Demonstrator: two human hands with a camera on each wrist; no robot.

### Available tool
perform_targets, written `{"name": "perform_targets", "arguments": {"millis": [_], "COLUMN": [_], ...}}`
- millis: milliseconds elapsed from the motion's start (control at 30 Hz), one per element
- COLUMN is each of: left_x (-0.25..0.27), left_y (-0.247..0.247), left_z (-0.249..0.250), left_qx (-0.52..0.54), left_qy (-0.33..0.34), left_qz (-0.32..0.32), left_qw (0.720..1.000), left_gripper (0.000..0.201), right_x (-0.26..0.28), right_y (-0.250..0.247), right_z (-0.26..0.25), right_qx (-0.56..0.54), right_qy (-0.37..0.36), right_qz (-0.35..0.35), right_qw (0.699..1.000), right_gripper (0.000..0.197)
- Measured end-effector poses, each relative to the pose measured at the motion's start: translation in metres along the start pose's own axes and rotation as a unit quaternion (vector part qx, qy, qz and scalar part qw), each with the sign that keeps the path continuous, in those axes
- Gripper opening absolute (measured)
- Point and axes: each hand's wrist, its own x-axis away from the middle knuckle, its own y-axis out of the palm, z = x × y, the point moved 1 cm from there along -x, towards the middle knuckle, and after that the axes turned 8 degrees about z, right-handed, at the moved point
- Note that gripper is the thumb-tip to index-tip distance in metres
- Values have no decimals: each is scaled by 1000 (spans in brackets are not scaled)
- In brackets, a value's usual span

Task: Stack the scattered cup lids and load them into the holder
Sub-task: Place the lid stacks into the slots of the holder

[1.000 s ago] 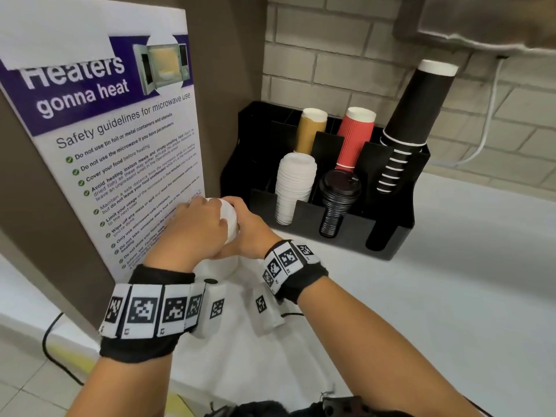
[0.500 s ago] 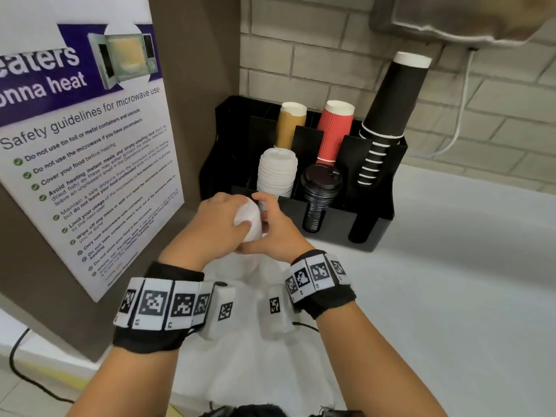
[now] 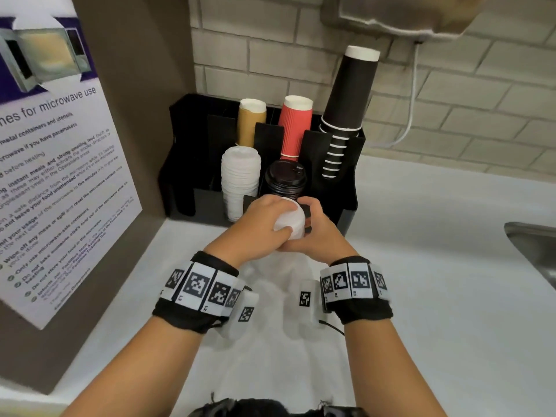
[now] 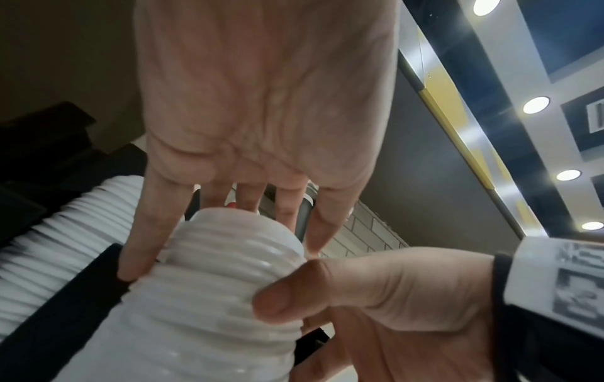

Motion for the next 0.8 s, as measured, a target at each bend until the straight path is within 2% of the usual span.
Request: {"name": "perform_targets", "arguments": {"millis": [100,167,233,300,400,567,700,800], "left_x": [0,5,14,23,32,35,36,37], "left_y": [-3,-10,-17,-20,-18,-15,-17,-18], "left_z": [-5,-13,-23,-32,-39,-37,-37,-37], "left_qx": [43,101,165,233,291,303,304,318], "left_qy": [5,-8,-43,-92,-137,-150,-152,-155], "left_qz": [32,100,168,199,210,198,203,218], "left_qw": [999,990,971,947,923,920,918,909], "left_gripper": [46,45,44,43,38,37,36,33], "right_x": [0,-3,-8,-15,-26,-34,-37,-37], "right_y": [-6,-12,-17,-19,-16,-4,-2,-8], "right_z": [0,-5,-15,-26,-39,-51,-55,-61], "right_qx": [14,26,52,96,167,272,297,277], "right_qy": [10,-12,-42,-66,-90,-97,-105,-119], "right_qz": [-14,-29,-51,-82,-119,-158,-163,-140], "right_qw": [1000,999,996,990,975,944,935,943], "right_gripper": [106,107,105,104,104,104,98,93]}}
